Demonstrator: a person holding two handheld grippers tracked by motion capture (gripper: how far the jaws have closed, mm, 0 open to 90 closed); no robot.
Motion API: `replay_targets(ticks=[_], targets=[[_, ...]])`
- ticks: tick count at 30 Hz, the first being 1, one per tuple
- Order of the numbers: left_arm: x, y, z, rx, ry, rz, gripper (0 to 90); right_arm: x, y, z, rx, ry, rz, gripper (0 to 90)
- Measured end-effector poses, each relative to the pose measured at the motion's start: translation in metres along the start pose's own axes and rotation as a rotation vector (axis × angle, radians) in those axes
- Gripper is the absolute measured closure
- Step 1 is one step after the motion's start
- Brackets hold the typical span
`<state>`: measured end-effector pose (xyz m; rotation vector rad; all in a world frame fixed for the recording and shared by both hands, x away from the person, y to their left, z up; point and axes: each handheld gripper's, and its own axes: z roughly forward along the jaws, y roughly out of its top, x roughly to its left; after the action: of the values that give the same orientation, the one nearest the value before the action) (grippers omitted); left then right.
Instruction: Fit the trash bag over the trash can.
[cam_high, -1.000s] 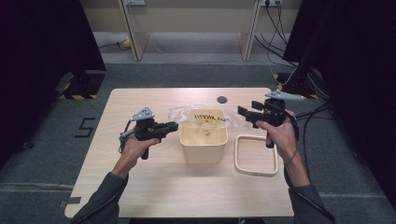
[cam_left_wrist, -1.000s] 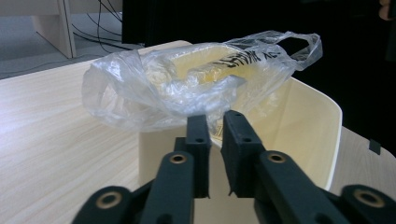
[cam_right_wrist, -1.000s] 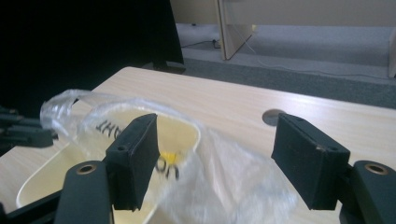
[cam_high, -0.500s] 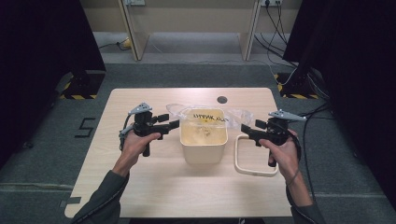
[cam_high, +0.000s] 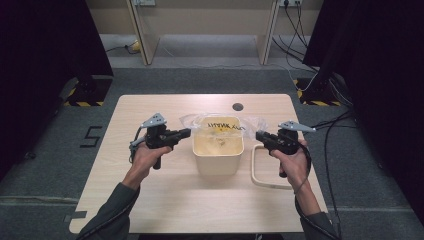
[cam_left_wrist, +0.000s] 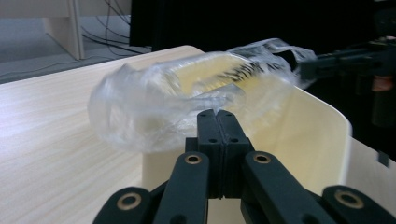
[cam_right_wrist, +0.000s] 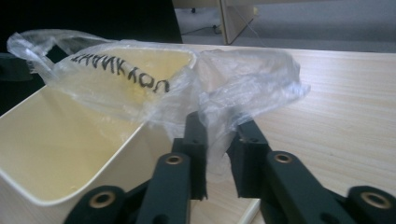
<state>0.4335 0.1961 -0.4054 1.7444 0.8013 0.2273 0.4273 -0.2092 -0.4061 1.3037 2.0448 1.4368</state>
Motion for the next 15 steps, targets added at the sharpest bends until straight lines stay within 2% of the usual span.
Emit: replay_targets(ticks=[2, 5, 7, 9, 11, 15], targets=[[0.0, -0.006, -0.007, 0.001, -0.019, 0.0, 89.8, 0.003, -0.004, -0.003, 0.0, 0.016, -0.018, 84.5], [-0.001, -0.015, -0.013, 0.027, -0.021, 0.02, 89.9, 0.006, -0.01, -0.008, 0.012, 0.035, -0.047, 87.3], [0.001, -0.022, -0.015, 0.032, -0.027, 0.004, 90.0, 0.008, -0.015, -0.011, 0.009, 0.044, -0.052, 87.9], [0.002, -0.027, -0.017, 0.035, -0.054, -0.017, 90.0, 0.008, -0.018, -0.013, 0.013, 0.056, -0.054, 87.9], [0.001, -0.03, -0.019, 0.047, -0.052, -0.007, 90.0, 0.009, -0.022, -0.014, 0.014, 0.069, -0.049, 87.9], [0.002, -0.037, -0.024, 0.056, -0.077, -0.024, 90.0, 0.009, -0.031, -0.013, 0.043, 0.092, -0.06, 88.2]])
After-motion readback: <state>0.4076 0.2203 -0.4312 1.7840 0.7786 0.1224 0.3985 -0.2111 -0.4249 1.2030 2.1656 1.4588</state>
